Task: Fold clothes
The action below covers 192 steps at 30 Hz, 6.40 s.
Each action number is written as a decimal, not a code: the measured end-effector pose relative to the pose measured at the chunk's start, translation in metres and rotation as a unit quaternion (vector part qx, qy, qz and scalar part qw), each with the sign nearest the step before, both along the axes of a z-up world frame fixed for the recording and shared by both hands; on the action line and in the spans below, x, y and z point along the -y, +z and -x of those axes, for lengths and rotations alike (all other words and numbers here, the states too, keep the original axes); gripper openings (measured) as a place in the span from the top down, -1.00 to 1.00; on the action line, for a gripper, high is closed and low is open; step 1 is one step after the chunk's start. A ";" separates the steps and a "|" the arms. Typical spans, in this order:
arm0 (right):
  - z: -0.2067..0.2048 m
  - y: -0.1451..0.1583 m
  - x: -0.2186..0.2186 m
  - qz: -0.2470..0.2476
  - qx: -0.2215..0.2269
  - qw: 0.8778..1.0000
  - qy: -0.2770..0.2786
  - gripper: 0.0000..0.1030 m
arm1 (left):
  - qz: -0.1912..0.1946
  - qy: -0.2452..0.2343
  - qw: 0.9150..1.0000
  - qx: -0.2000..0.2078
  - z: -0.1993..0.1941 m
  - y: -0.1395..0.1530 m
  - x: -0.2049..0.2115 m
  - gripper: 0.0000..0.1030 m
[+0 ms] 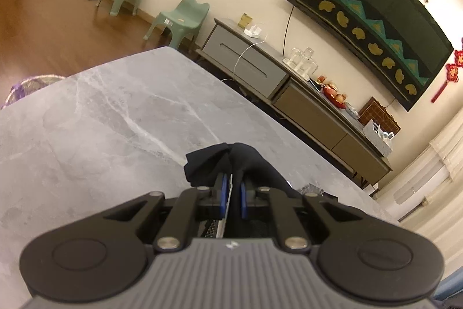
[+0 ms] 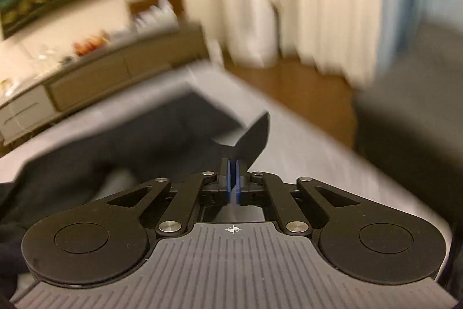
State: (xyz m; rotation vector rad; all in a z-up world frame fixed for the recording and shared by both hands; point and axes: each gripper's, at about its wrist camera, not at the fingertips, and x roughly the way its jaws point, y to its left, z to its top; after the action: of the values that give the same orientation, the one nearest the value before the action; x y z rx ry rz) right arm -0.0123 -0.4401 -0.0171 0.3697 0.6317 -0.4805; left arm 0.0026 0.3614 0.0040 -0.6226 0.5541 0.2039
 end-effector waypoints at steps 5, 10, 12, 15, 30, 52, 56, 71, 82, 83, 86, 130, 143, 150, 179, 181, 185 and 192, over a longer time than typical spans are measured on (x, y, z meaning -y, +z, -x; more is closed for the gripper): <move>0.023 -0.005 0.015 -0.066 0.032 0.995 -0.065 0.34 | 0.000 -0.003 1.000 -0.005 -0.002 -0.003 0.001 0.81; -0.028 0.006 -0.032 0.011 0.011 0.999 0.051 -0.58 | -0.001 -0.007 1.000 -0.009 -0.004 -0.005 0.001 0.81; -0.062 -0.002 -0.052 0.014 -0.016 0.995 0.096 -0.73 | -0.006 -0.009 1.000 -0.011 -0.005 -0.006 0.002 0.81; -0.113 -0.021 -0.066 -0.003 -0.054 0.992 0.113 -0.73 | -0.015 -0.012 1.000 -0.014 -0.007 -0.007 0.004 0.80; -0.160 -0.029 -0.082 0.068 -0.083 0.988 0.106 1.00 | -0.064 -0.053 0.997 0.003 -0.015 -0.001 0.024 0.84; -0.095 -0.001 -0.083 -0.030 -0.038 0.955 0.293 -0.58 | -0.239 -0.092 0.965 -0.059 0.126 0.027 0.126 0.04; -0.091 -0.019 -0.129 -0.053 -0.008 0.903 0.426 -0.87 | -0.207 -0.096 0.972 -0.049 0.111 0.033 0.137 -0.43; -0.077 -0.033 -0.162 -0.013 -0.089 0.872 0.481 -0.76 | -0.156 -0.174 0.969 -0.077 -0.133 0.057 0.183 -0.84; -0.085 -0.037 -0.167 0.016 -0.104 0.879 0.464 -0.81 | -0.222 -0.191 0.917 -0.271 -0.314 -0.065 0.232 0.94; -0.087 -0.037 -0.167 0.019 -0.102 0.879 0.466 -0.81 | -0.223 -0.185 0.917 -0.274 -0.317 -0.067 0.229 0.95; -0.088 -0.033 -0.165 0.024 -0.092 0.878 0.469 -0.81 | -0.226 -0.141 0.942 -0.205 -0.315 -0.019 0.202 0.96; -0.065 -0.043 -0.120 0.052 -0.142 0.907 0.393 0.73 | -0.090 0.007 0.995 -0.046 -0.014 0.012 0.029 0.84; -0.076 -0.042 -0.069 0.138 -0.174 0.944 0.245 0.03 | -0.055 0.084 0.991 -0.092 0.007 -0.002 -0.026 0.12; -0.073 -0.039 -0.050 0.071 -0.154 0.957 0.236 0.25 | -0.114 0.059 0.984 -0.127 -0.006 -0.022 0.002 0.01; -0.046 -0.037 -0.162 0.172 -0.069 0.887 0.423 1.00 | -0.118 0.030 0.986 -0.114 0.021 -0.031 -0.014 0.94; -0.038 -0.011 -0.151 0.192 -0.003 0.913 0.361 1.00 | -0.115 0.034 0.990 -0.070 0.024 -0.009 -0.022 0.95; -0.028 0.013 -0.120 0.153 0.071 0.937 0.306 1.00 | -0.099 0.029 0.995 0.006 0.027 0.047 -0.033 0.94; -0.034 -0.030 -0.188 0.144 0.017 0.852 0.504 -0.68 | -0.123 0.026 0.992 -0.031 -0.019 0.030 -0.028 0.95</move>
State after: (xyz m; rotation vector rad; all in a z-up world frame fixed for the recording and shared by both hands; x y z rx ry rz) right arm 0.0221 -0.2517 -0.0468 -0.2635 0.6202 0.4463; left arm 0.0218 0.3891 0.0339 -0.3919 0.5625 0.3357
